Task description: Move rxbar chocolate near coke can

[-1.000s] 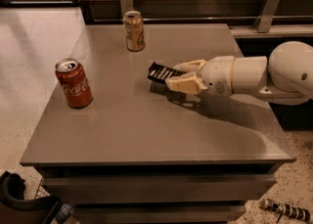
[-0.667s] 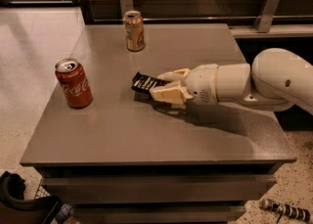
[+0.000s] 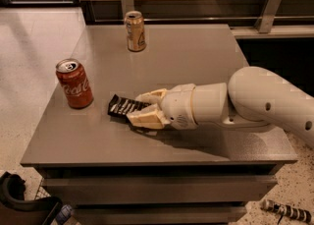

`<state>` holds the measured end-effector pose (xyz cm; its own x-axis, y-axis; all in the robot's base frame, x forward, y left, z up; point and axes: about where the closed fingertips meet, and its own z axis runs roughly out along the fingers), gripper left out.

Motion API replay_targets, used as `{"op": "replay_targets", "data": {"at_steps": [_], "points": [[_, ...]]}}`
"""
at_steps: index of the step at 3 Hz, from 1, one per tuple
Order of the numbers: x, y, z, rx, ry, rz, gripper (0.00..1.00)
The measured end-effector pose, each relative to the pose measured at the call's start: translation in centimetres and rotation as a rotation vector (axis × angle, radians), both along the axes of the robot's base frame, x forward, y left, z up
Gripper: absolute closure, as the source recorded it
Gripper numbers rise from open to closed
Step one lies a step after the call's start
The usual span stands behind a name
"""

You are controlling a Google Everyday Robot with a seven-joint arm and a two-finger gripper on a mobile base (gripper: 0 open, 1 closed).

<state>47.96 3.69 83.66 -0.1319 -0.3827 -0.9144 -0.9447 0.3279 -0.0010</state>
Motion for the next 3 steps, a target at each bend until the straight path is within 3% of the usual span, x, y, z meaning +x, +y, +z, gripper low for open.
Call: {"op": "replay_targets", "data": {"at_steps": [3], "points": [[-0.59, 0.88, -0.14, -0.008, -0.002, 0.015, 0.30]]}}
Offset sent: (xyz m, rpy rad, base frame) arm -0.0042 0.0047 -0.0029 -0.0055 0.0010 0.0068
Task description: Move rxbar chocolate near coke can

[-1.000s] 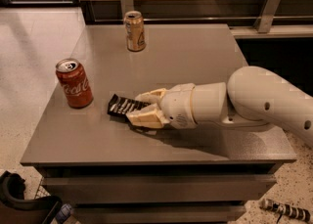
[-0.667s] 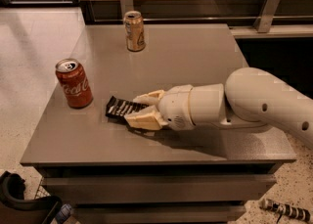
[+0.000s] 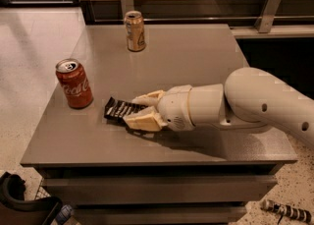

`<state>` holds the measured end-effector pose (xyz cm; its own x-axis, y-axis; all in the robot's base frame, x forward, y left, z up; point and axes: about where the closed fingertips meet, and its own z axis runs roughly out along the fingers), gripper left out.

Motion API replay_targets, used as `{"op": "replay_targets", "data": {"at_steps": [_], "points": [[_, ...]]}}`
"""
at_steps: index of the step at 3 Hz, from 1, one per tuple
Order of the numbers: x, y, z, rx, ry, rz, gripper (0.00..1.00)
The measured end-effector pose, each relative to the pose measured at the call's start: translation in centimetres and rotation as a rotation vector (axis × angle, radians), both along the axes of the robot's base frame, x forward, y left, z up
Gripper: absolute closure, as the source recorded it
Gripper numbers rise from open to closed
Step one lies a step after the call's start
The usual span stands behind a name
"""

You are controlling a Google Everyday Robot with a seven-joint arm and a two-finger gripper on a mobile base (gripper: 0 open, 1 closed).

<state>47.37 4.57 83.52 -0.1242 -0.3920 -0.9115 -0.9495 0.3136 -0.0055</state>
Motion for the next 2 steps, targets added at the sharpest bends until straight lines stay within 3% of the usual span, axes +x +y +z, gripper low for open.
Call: {"op": "replay_targets", "data": {"at_steps": [1, 2], "points": [[-0.11, 0.24, 0.08, -0.002, -0.002, 0.005, 0.01], [-0.14, 0.29, 0.09, -0.002, -0.002, 0.006, 0.00]]}}
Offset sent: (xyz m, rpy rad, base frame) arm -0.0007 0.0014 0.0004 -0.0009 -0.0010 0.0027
